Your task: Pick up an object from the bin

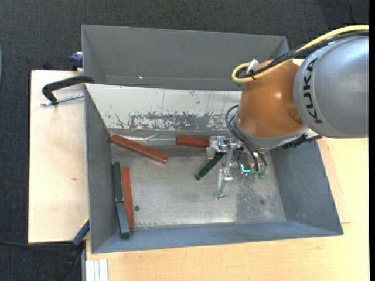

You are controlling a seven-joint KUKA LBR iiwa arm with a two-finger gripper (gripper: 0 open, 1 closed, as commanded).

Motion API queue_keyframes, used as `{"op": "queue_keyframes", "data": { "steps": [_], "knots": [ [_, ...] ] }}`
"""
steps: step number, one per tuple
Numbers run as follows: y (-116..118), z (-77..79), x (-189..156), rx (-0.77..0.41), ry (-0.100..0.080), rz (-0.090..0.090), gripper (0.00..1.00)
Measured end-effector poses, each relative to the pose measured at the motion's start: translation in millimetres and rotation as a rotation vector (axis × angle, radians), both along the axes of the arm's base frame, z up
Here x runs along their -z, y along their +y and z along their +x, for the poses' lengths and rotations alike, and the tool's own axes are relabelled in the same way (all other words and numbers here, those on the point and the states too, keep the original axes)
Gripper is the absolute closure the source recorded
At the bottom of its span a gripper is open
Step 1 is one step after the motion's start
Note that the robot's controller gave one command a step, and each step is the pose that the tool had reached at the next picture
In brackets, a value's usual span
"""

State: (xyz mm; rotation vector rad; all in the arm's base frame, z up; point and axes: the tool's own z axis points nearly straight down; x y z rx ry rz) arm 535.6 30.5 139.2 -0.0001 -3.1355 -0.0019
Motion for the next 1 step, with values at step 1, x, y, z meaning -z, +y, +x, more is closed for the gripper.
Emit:
{"op": "queue_keyframes", "data": {
  "steps": [1],
  "knots": [
    [-0.1,1.3,-3.3,0.001,-0.006,0.0,0.0]
  ]
}}
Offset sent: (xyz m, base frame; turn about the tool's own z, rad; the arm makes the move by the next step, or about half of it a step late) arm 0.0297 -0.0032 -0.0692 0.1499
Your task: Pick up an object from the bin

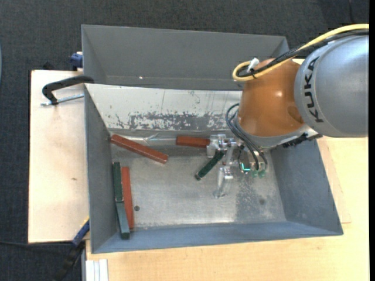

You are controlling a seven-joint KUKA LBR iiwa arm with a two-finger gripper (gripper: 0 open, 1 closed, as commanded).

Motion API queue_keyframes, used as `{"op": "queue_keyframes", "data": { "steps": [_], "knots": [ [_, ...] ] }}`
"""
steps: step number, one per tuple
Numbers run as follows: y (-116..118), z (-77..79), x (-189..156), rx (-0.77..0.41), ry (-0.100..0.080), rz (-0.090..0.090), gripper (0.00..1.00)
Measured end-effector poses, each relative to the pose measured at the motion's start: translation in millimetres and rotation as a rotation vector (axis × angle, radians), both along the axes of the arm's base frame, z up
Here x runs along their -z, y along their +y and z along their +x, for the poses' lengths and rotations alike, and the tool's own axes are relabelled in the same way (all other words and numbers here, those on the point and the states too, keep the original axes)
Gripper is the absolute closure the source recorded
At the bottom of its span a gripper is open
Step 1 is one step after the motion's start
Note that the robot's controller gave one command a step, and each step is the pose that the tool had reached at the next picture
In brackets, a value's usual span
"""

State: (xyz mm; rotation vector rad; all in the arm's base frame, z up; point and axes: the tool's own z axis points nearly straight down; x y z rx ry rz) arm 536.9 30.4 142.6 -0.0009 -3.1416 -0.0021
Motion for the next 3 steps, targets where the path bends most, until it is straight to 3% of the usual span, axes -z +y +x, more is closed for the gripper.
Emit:
{"op": "queue_keyframes", "data": {
  "steps": [1,2,3],
  "knots": [
    [-3,29.5,71,0.149,-0.002,0.0,1.0],
    [-3,29.5,71,0.15,-0.002,0.0,1.0],
    [8,-12.8,-107,0.16,-0.012,0.002,1.0]
  ]
}}
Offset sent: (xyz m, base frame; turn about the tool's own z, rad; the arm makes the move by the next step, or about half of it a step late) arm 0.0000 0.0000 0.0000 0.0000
